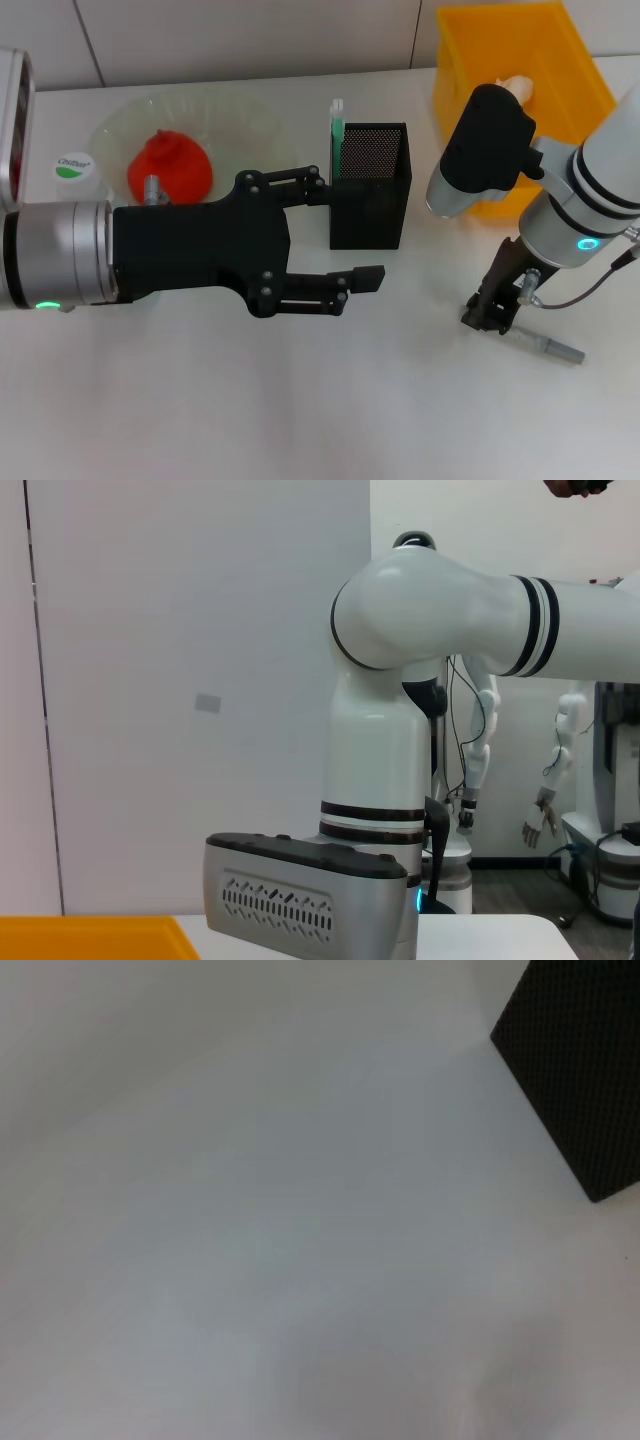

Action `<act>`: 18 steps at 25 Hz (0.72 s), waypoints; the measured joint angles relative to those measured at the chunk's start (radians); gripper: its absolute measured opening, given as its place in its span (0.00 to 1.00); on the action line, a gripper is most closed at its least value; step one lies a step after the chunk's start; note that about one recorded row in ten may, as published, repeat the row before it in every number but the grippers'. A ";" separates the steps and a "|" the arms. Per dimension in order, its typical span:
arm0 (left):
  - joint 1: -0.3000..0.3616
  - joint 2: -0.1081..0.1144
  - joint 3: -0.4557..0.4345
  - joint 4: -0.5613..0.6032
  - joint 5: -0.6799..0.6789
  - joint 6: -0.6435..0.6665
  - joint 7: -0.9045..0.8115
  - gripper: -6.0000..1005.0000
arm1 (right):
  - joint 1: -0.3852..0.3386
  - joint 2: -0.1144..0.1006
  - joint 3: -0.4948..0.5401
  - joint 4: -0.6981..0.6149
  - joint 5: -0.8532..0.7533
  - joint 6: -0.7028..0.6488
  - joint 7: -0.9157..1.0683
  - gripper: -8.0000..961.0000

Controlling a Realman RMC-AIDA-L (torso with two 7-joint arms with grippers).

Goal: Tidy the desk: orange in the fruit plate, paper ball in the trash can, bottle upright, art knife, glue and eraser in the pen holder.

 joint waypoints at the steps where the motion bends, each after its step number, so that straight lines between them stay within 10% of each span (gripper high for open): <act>1: 0.000 0.000 0.000 0.000 0.000 0.000 0.000 0.79 | 0.003 0.000 0.000 -0.001 0.000 0.000 0.001 0.14; 18: -0.006 0.000 -0.001 -0.015 -0.004 0.000 0.012 0.79 | -0.062 -0.002 0.008 -0.334 0.006 -0.115 0.067 0.14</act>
